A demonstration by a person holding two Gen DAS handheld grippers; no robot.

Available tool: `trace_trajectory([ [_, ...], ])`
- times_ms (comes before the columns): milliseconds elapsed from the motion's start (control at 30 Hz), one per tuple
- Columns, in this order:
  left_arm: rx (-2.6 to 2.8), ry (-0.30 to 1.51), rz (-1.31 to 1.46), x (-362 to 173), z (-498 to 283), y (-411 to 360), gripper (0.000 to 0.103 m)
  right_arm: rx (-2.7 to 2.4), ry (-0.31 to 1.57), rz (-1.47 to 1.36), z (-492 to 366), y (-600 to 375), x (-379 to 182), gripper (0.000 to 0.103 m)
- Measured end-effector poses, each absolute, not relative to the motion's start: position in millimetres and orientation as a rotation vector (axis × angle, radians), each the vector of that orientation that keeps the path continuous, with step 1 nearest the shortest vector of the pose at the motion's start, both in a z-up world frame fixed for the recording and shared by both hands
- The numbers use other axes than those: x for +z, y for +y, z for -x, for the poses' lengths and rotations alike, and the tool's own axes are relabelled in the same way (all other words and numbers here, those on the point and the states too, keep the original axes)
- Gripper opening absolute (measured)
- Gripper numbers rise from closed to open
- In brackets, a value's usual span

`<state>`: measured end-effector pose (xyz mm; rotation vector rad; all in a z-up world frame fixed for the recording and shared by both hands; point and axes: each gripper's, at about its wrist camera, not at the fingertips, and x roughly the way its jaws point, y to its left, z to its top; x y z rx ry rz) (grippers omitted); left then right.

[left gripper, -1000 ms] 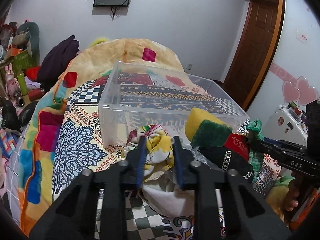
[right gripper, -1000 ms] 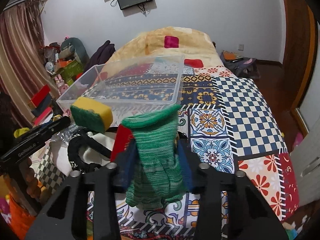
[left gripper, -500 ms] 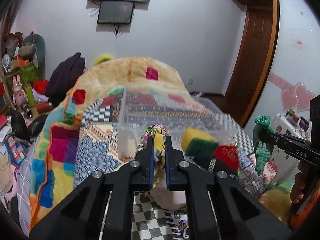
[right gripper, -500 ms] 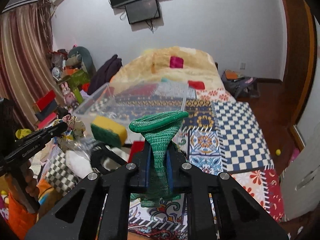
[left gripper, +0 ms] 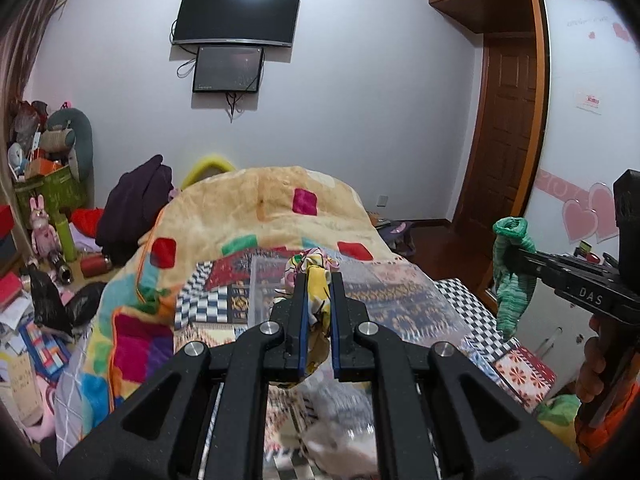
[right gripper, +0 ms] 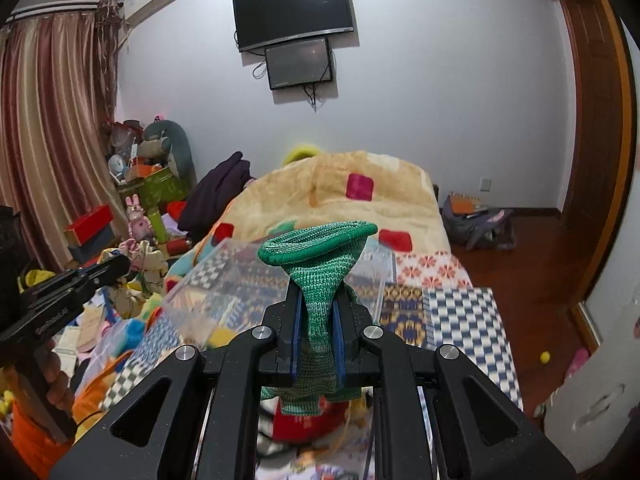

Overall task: Organize soft objects
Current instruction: 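Carry both items over the clear box and open both tools to drop them, then grasp the yellow-green sponge with the left tool while the right tool grasps the red pouch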

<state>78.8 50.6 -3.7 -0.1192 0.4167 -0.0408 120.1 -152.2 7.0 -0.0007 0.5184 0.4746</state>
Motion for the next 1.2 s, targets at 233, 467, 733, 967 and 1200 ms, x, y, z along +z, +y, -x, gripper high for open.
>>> trace_trajectory([
  [233,-0.038,0.473,0.120,-12.1,-124.7,58.3,0.008,0.452,0.547,-0.012,-155.0,-139.2,-0.6,0.012],
  [467,-0.055,0.585,0.094,-43.9,-166.8,54.1,0.008,0.450,0.670,0.016,-188.1,-122.5,-36.0,0.012],
  [733,-0.090,0.692,0.054,-73.0,-199.1,40.6,0.008,0.474,0.784,0.102,-206.2,-102.7,-63.9,0.012],
  [967,-0.106,0.754,0.037,-86.4,-207.4,34.3,0.020,0.508,0.857,0.155,-209.6,-92.0,-79.1,0.013],
  [1200,-0.107,0.717,0.061,-72.5,-192.7,37.8,0.055,0.480,0.806,0.167,-200.2,-99.8,-66.5,0.061],
])
